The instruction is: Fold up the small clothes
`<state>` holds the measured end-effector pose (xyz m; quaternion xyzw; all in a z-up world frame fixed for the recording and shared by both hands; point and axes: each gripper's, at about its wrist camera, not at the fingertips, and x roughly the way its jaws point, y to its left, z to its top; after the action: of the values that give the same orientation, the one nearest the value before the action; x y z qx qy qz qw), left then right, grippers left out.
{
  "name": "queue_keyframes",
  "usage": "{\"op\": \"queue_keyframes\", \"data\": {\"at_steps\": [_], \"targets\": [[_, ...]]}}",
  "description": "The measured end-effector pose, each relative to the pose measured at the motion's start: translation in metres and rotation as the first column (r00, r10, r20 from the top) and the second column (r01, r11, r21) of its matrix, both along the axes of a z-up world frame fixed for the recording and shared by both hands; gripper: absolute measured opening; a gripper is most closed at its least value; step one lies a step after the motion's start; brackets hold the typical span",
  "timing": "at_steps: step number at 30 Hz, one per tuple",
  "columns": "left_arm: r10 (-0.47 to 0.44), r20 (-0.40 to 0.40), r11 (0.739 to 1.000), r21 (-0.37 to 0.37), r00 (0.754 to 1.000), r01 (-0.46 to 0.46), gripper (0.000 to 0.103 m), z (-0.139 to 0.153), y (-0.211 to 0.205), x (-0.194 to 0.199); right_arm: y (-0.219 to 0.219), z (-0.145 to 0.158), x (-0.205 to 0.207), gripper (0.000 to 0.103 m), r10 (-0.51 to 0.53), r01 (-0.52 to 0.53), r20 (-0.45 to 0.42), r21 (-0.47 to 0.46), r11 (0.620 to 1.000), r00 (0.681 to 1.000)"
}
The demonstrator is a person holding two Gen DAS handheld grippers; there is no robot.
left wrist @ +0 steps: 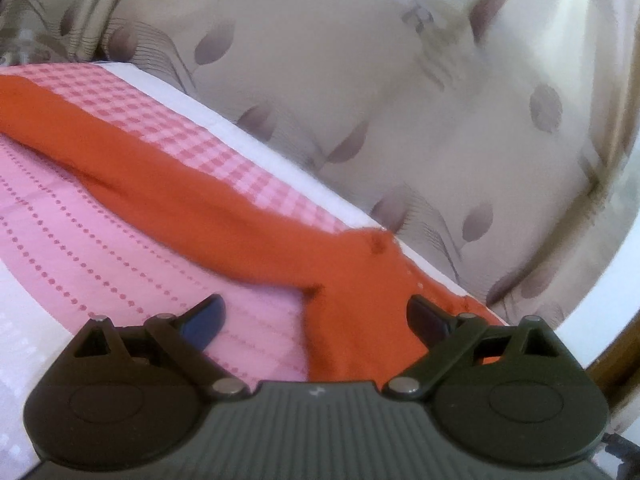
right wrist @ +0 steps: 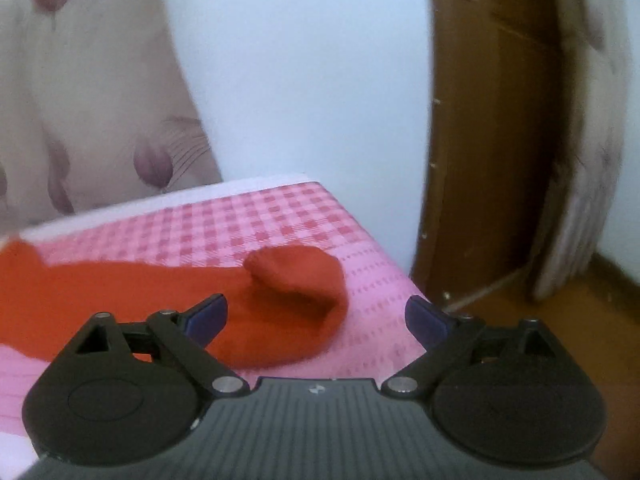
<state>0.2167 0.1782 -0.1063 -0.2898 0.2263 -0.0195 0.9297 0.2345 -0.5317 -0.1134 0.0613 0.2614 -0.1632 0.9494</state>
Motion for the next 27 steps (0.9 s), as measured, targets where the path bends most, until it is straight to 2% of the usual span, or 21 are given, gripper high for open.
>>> {"op": "queue_keyframes", "data": {"at_steps": [1, 2, 3, 4, 5, 6, 7, 9, 10, 12, 16, 18, 19, 23, 27], "targets": [[0.005, -0.002, 1.0, 0.002, 1.0, -0.005, 0.098, 0.0, 0.0, 0.0, -0.003, -0.001, 0.009, 0.078, 0.005, -0.006, -0.017, -0.01, 1.0, 1.0], [0.008, -0.004, 1.0, 0.005, 1.0, -0.008, 0.098, 0.001, 0.0, 0.0, -0.01, -0.002, 0.012, 0.043, 0.0, 0.0, -0.043, 0.003, 1.0, 0.999], [0.013, -0.005, 1.0, 0.01, 1.0, -0.013, 0.098, 0.001, -0.001, 0.0, -0.021, -0.005, 0.018, 0.019, -0.014, 0.018, -0.073, 0.044, 0.999, 0.997], [0.019, -0.006, 1.0, 0.017, 1.0, -0.019, 0.098, 0.001, -0.001, 0.0, -0.031, -0.006, 0.02, 0.008, -0.041, 0.047, -0.065, 0.101, 0.994, 0.997], [0.024, -0.006, 0.999, 0.022, 1.0, -0.024, 0.098, 0.002, -0.002, -0.001, -0.041, -0.005, 0.018, 0.008, -0.068, 0.072, -0.029, 0.176, 0.982, 0.997], [0.03, -0.006, 0.999, 0.025, 1.0, -0.03, 0.098, 0.002, -0.002, -0.001, -0.057, -0.004, 0.006, 0.008, -0.118, 0.101, 0.039, 0.303, 0.947, 0.992], [0.034, -0.006, 0.999, 0.025, 0.999, -0.034, 0.098, 0.002, -0.001, -0.002, -0.075, -0.005, -0.008, 0.008, -0.198, 0.129, 0.107, 0.455, 0.881, 0.974], [0.037, -0.009, 0.999, 0.018, 0.999, -0.037, 0.098, 0.002, -0.001, 0.0, -0.099, -0.02, -0.026, 0.008, -0.296, 0.136, 0.145, 0.647, 0.751, 0.944], [0.038, -0.01, 0.999, 0.015, 0.999, -0.038, 0.098, 0.002, 0.0, 0.0, -0.103, -0.028, -0.031, 0.008, -0.308, 0.129, 0.142, 0.691, 0.711, 0.941], [0.037, -0.009, 0.999, 0.011, 0.999, -0.037, 0.098, 0.001, 0.001, 0.0, -0.1, -0.035, -0.034, 0.008, -0.294, 0.131, 0.119, 0.697, 0.705, 0.948], [0.035, -0.007, 0.999, 0.004, 0.999, -0.035, 0.099, 0.002, 0.001, -0.002, -0.106, -0.048, -0.04, 0.009, -0.347, 0.139, 0.115, 0.767, 0.626, 0.931], [0.033, -0.005, 0.999, 0.0, 0.999, -0.033, 0.1, 0.001, 0.002, -0.003, -0.106, -0.048, -0.041, 0.009, -0.358, 0.141, 0.113, 0.779, 0.611, 0.927], [0.033, -0.004, 0.999, -0.002, 0.999, -0.033, 0.1, 0.001, 0.002, -0.003, -0.103, -0.045, -0.041, 0.009, -0.356, 0.139, 0.116, 0.776, 0.615, 0.927], [0.032, -0.002, 0.999, -0.011, 0.999, -0.032, 0.1, 0.0, 0.003, -0.002, -0.095, -0.024, -0.049, 0.009, -0.338, 0.114, 0.155, 0.746, 0.656, 0.928], [0.032, 0.0, 0.999, -0.014, 0.999, -0.032, 0.101, 0.0, 0.003, -0.002, -0.08, 0.005, -0.031, 0.009, -0.294, 0.063, 0.198, 0.722, 0.689, 0.935]]}}
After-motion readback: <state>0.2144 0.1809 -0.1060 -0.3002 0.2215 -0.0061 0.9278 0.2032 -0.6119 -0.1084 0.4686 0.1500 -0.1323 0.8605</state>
